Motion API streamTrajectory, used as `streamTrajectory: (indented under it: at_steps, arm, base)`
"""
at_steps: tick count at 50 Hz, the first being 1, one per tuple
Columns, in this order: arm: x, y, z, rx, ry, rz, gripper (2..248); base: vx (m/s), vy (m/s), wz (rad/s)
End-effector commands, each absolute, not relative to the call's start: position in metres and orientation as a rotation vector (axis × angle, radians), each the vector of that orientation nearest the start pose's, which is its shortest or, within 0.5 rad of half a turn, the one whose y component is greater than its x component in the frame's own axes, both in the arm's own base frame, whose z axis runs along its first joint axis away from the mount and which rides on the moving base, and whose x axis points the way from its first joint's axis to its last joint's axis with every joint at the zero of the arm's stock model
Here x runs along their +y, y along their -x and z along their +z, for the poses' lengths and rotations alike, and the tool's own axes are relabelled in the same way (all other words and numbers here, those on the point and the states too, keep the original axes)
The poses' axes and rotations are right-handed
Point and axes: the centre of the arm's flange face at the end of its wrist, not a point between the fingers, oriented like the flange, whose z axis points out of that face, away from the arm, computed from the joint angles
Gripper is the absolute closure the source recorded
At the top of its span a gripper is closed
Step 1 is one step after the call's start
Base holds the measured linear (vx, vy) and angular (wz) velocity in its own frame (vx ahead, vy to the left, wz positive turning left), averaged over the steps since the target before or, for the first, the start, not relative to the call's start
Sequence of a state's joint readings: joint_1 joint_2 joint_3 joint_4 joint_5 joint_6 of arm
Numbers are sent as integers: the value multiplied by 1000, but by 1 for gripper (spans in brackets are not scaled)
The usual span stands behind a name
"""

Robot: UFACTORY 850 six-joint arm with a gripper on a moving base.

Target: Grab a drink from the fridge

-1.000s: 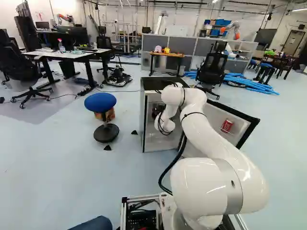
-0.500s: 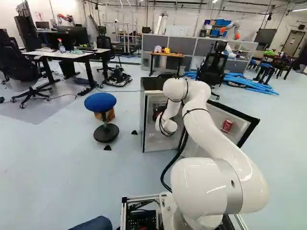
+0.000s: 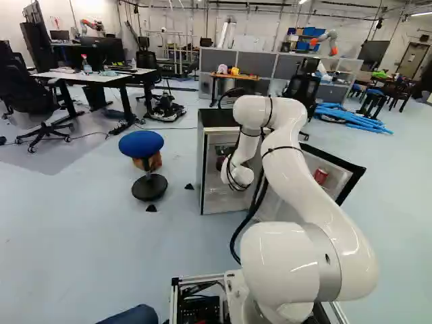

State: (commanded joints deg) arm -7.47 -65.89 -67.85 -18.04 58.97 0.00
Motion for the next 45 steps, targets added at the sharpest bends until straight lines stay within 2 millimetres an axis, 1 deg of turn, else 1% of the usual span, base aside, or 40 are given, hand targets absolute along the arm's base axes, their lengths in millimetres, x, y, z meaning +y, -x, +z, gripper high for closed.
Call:
streamTrajectory:
  at_steps: [45]
  arm:
    - [-51,-506,138,-218,2671,-1465,157]
  base:
    - [0,0,0]
